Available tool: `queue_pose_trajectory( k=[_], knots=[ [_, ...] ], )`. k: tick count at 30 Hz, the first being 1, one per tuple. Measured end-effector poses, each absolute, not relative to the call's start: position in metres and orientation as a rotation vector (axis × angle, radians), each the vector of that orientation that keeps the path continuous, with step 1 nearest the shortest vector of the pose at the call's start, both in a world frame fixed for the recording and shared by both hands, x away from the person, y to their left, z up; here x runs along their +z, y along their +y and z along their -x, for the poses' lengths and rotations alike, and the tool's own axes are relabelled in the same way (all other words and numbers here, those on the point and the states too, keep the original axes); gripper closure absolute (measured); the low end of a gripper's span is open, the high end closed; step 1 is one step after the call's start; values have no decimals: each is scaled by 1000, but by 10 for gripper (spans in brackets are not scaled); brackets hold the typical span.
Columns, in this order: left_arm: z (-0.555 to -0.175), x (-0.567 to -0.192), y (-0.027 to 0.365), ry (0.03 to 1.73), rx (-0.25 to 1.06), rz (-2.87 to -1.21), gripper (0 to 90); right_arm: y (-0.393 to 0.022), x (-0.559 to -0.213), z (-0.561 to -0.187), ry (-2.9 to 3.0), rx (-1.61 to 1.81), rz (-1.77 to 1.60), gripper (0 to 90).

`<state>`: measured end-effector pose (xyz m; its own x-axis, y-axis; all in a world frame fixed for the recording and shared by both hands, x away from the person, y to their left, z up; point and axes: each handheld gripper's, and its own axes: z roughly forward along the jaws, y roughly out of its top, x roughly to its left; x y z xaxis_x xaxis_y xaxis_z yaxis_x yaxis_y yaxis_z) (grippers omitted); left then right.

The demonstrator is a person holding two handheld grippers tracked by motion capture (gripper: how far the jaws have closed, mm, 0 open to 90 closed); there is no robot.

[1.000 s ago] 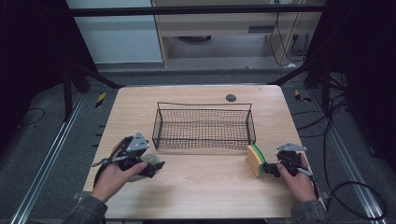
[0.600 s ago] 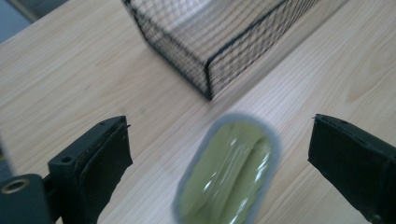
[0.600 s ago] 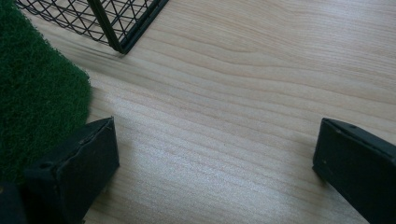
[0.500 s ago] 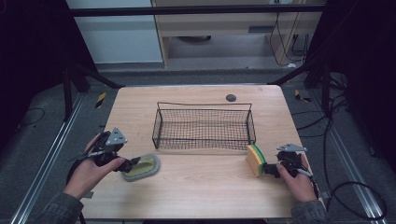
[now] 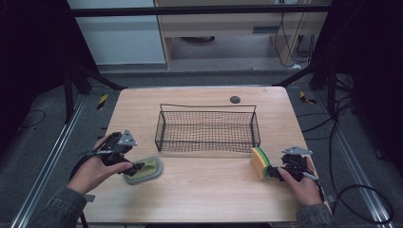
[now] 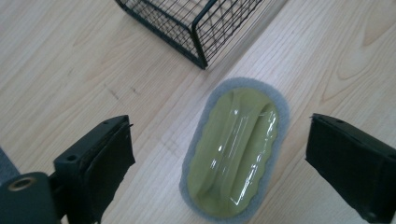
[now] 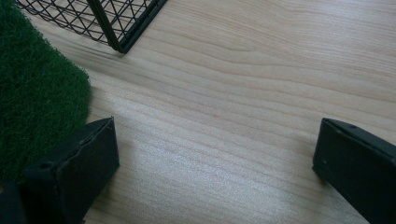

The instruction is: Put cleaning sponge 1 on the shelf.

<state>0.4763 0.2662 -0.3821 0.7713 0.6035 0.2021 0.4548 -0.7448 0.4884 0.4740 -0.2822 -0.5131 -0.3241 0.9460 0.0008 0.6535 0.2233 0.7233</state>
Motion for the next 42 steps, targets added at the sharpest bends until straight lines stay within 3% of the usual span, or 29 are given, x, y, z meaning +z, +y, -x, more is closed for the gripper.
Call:
queue_pose_trajectory(
  k=[23,34,42],
  knots=[
    [-481,-375,259,709,445,-2713,62,-281,-513,-473,2067,883,-1469,5],
    [-496,-397,258,606,336,-2775,400,-281,-513,-473,2071,885,-1467,5],
    [-502,-412,251,544,236,-2864,445,-282,-513,-473,2079,889,-1455,5]
  ],
)
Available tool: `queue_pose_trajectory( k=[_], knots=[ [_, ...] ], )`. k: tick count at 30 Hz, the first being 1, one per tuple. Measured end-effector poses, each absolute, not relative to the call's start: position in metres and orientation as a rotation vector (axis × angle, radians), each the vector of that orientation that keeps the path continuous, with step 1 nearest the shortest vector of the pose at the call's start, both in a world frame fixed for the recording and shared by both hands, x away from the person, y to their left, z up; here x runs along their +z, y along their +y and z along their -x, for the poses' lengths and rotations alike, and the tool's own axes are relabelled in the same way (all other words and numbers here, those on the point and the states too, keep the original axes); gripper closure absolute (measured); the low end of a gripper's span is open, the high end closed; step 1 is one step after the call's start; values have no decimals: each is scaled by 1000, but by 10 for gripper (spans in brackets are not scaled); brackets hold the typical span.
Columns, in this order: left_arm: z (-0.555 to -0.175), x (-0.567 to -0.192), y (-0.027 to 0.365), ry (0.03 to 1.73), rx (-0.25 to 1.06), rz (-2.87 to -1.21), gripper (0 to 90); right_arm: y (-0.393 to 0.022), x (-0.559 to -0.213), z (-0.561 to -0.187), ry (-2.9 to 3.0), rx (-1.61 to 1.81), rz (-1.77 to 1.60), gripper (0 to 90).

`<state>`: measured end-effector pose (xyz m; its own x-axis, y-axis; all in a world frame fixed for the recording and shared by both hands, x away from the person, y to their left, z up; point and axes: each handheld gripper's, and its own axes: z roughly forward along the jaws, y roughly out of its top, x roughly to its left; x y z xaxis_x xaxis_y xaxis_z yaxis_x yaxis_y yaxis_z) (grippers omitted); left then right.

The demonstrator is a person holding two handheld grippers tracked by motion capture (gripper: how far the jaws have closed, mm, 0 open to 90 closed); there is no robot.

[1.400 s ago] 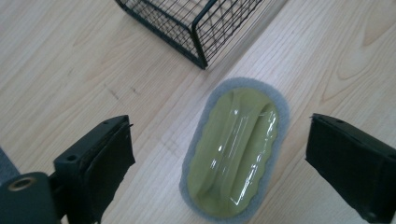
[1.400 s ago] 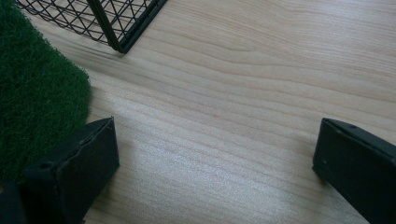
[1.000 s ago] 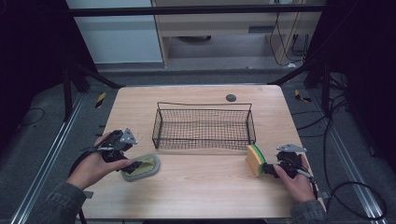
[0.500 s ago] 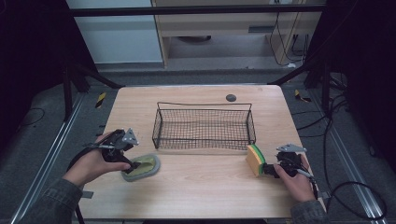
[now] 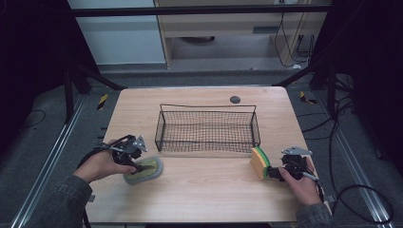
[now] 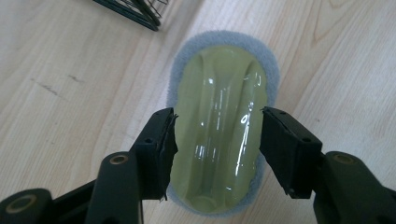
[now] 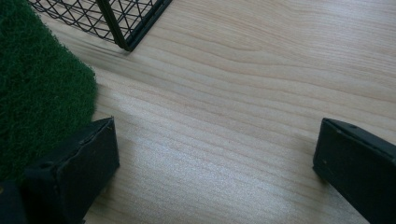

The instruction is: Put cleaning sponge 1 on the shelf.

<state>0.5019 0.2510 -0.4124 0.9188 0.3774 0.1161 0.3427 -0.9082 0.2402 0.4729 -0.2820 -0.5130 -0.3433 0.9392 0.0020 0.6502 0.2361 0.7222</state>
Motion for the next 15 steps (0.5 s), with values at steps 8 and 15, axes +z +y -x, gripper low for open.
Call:
queue_pose_trajectory(
  k=[8,15],
  knots=[
    [-505,-420,249,512,232,-2899,464,-282,-513,-473,2080,886,-1447,6],
    [-508,-423,250,533,206,-2906,506,-282,-513,-473,2080,886,-1447,6]
  ],
)
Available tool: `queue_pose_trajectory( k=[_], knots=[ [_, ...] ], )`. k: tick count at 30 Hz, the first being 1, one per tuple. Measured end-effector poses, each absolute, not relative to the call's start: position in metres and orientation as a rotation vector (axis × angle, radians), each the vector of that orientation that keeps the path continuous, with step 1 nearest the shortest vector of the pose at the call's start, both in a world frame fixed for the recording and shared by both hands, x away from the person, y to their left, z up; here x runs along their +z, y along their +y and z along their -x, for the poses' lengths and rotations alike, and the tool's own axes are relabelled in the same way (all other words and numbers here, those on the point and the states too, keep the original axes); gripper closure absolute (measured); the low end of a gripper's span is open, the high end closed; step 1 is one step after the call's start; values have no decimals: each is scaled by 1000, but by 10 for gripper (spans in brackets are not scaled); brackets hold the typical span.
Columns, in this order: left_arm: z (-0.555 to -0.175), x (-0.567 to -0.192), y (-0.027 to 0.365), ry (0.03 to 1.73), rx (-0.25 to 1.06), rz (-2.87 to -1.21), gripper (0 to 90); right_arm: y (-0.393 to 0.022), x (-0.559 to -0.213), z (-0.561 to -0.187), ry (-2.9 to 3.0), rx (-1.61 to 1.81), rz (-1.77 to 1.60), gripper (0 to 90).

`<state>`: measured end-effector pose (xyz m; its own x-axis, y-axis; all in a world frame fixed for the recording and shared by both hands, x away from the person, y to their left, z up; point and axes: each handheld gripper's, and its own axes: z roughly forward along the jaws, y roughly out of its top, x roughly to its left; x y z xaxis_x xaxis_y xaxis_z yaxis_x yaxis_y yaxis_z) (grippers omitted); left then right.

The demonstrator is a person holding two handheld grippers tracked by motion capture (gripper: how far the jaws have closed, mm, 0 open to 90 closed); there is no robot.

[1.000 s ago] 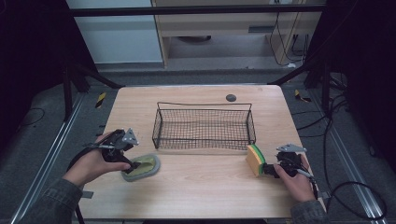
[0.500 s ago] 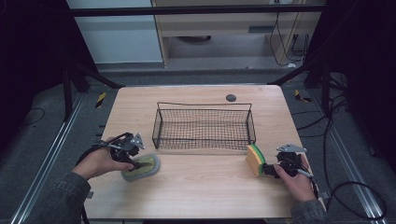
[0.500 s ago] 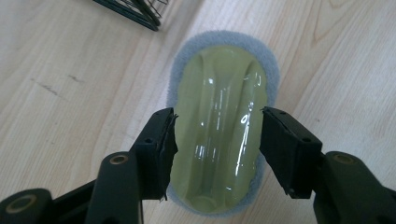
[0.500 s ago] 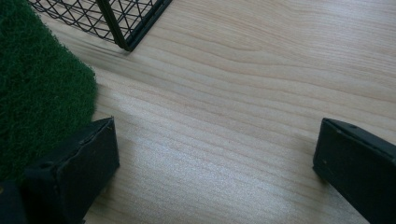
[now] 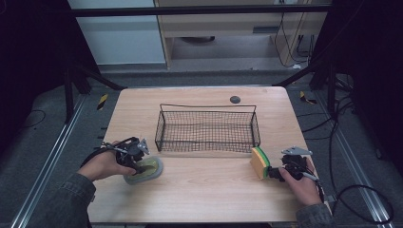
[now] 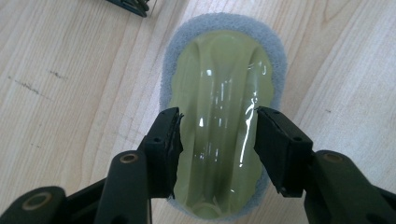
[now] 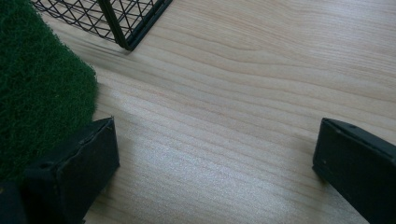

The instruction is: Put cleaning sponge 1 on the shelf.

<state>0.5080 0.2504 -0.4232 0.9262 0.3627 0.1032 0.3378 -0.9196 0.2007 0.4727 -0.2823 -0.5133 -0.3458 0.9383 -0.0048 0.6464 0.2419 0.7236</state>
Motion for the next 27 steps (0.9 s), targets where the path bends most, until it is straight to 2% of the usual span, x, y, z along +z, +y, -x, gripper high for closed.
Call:
queue_pose_trajectory(
  k=[13,14,19,21,27],
  knots=[
    [-514,-427,247,505,168,-2927,550,-282,-513,-472,2079,887,-1449,7],
    [-515,-427,247,506,161,-2925,596,-282,-513,-472,2078,887,-1449,7],
    [-517,-430,249,500,138,-2930,634,-282,-513,-472,2078,887,-1449,7],
    [-517,-430,250,504,135,-2930,694,-282,-513,-472,2078,886,-1450,7],
    [-515,-423,253,523,181,-2896,705,-282,-513,-472,2079,887,-1450,6]
  ],
)
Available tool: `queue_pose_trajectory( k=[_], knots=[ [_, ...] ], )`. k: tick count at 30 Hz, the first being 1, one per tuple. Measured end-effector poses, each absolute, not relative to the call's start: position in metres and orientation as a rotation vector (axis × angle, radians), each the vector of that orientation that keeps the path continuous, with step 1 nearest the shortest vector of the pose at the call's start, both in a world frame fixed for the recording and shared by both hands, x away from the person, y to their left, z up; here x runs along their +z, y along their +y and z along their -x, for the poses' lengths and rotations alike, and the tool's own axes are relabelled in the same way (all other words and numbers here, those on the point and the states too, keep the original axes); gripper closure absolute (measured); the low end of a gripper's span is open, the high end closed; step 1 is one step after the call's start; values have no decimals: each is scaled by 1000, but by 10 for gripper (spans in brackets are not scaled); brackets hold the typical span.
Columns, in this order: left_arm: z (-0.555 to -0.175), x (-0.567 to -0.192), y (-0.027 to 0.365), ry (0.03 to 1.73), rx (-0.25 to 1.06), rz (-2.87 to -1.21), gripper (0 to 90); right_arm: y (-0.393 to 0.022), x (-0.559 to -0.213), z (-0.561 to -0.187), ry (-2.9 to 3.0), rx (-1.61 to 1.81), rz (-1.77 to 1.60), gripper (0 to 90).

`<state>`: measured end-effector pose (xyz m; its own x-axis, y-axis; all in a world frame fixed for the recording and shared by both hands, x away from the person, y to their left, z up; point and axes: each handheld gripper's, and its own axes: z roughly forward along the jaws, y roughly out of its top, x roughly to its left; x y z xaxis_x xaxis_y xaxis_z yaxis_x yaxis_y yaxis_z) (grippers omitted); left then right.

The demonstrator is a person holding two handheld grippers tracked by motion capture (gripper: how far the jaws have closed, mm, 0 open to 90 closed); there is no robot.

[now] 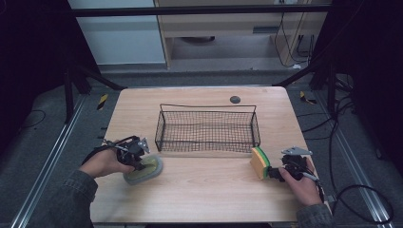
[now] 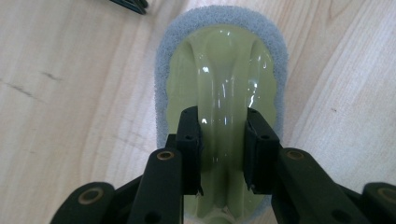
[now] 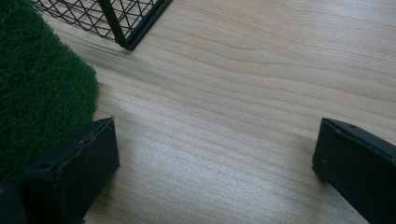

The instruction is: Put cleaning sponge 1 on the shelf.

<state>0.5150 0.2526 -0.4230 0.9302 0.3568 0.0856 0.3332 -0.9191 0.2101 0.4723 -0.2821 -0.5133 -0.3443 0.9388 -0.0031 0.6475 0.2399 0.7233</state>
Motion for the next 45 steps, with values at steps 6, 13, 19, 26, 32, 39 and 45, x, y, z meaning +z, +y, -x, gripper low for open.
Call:
queue_pose_trajectory(
  k=[6,13,19,26,32,39,45],
  knots=[
    [-508,-411,255,513,254,-2848,706,-282,-513,-472,2079,887,-1449,7],
    [-497,-399,257,475,337,-2808,706,-283,-513,-473,2083,889,-1445,6],
    [-486,-389,258,440,410,-2794,707,-282,-513,-473,2083,889,-1445,6],
    [-477,-365,252,394,536,-2769,707,-283,-513,-473,2083,889,-1445,6],
    [-482,-349,247,357,595,-2745,707,-282,-513,-473,2082,889,-1445,6],
    [-489,-337,236,361,652,-2746,707,-282,-513,-473,2082,888,-1446,6],
    [-494,-321,225,327,731,-2734,708,-282,-513,-472,2082,888,-1447,6]
  ],
)
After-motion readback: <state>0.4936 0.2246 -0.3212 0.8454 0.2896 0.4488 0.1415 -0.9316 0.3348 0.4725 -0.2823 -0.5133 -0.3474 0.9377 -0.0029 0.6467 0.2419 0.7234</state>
